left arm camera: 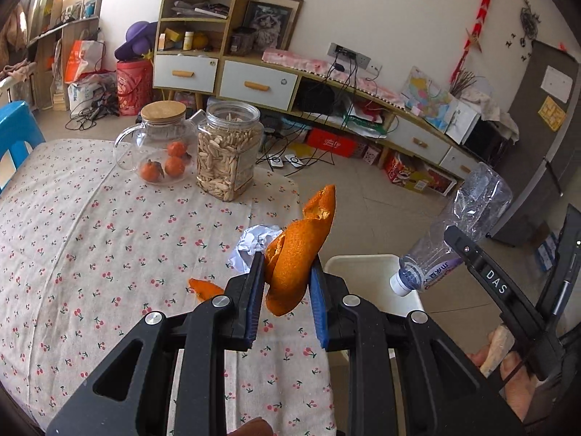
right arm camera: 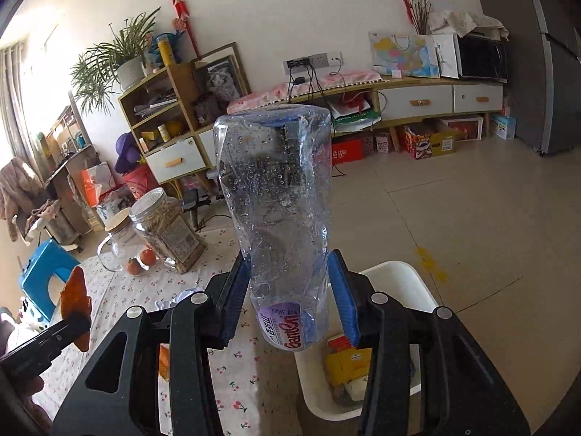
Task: Collect trash
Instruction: 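Carry the bottle into the bin and open the right tool while the left tool carries the peel, then lower the orange peel into the bin and open the left tool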
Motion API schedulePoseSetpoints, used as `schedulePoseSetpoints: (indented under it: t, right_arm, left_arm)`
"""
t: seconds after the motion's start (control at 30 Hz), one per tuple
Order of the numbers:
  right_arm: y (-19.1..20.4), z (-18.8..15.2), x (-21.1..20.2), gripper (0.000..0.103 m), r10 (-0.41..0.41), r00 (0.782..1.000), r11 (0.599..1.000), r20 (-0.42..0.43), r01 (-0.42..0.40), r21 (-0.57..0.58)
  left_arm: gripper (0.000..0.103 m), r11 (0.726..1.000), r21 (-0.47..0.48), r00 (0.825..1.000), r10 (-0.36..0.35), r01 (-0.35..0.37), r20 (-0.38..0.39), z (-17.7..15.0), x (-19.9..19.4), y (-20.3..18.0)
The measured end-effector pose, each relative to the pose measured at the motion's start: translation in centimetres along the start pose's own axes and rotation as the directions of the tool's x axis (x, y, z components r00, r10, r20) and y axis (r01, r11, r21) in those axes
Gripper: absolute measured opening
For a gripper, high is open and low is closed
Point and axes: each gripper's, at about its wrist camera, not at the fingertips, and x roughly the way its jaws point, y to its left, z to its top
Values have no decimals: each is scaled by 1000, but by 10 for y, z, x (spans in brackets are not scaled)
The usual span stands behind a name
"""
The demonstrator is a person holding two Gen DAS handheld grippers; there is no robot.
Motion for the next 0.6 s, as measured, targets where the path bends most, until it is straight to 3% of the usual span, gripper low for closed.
schedulePoseSetpoints:
  t: [0.07,0.1,0.13,0.33,0.47,0.6]
  right_arm:
    - [-14,1,5,56,-32,999,999,-7,32,27]
    - [-21,1,5,76,-48,999,998,-10,49,39]
    - [-27,1,3,85,-68,998,996,-5,68,52]
    - [-61,3,-16,94,-176,984,979,16,173,112]
    - [-82,3,-30,96,-313,949,946,22,309,101]
    - [-98,-3,-34,96,-386,922,919,-16,386,81]
  left_arm:
    - [24,1000,23,1000,-12,12,-13,0,9,-16]
    - [24,999,32,1000,-18,19,-23,-1,14,-23]
    - [24,999,37,999,-25,26,-35,-1,20,-30]
    - [24,995,57,993,-72,78,-98,-6,49,-69]
    - [24,992,74,988,-96,105,-122,-12,61,-91]
    - [24,989,77,981,-113,126,-154,-19,74,-108]
